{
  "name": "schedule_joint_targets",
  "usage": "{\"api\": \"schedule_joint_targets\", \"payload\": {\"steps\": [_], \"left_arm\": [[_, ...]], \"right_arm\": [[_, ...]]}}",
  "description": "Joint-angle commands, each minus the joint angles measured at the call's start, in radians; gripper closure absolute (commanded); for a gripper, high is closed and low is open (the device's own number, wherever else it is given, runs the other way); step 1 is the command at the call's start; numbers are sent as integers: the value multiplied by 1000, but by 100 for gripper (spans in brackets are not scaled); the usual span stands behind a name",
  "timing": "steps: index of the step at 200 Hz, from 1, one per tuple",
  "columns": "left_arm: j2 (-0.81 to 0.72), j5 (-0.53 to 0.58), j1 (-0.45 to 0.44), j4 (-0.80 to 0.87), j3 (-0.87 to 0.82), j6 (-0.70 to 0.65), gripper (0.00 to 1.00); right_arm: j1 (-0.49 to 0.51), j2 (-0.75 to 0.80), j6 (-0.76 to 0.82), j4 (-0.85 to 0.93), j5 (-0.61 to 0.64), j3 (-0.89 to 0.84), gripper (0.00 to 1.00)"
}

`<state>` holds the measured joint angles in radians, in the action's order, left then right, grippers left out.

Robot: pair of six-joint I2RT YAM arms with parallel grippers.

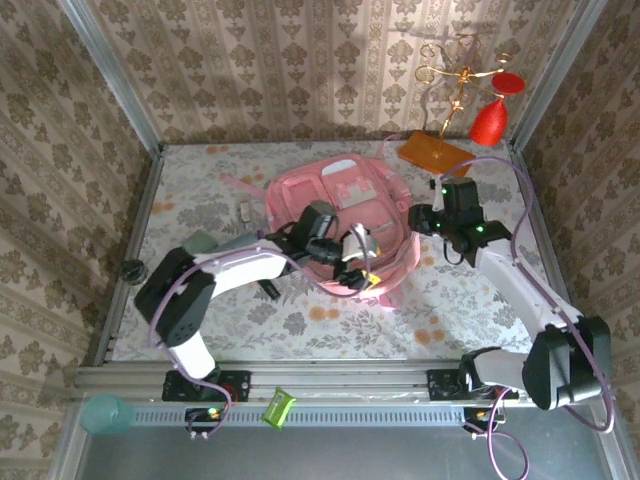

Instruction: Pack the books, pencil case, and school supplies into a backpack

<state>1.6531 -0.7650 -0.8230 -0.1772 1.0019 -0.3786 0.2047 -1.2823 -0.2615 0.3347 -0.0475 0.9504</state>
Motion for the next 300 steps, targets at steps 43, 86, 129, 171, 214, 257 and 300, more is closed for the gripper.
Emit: {"api": "schedule_joint_targets", "payload": {"steps": [43,86,129,171,214,257,300], "left_arm": [[-68,641,209,232,-28,803,34],[176,468,237,236,144,841,40],[362,385,258,293,358,810,41],[491,370,287,401,573,744,41],[602,426,338,545,837,668,38],[604,491,426,651,1072,612,33],[344,570,439,569,772,661,32]], "right_arm": [[4,-315,-112,-56,-92,65,53],[4,-172,-165,-58,-120,-113,56],[68,17,-274,-136,-210,-268,58],[234,12,-369,-330,-248,-307,60],[376,-183,-420,-572,-198,-189,60],[404,-238,-342,-602,-207,-66,56],[250,-117,-164,-354,-114,-85,49]]}}
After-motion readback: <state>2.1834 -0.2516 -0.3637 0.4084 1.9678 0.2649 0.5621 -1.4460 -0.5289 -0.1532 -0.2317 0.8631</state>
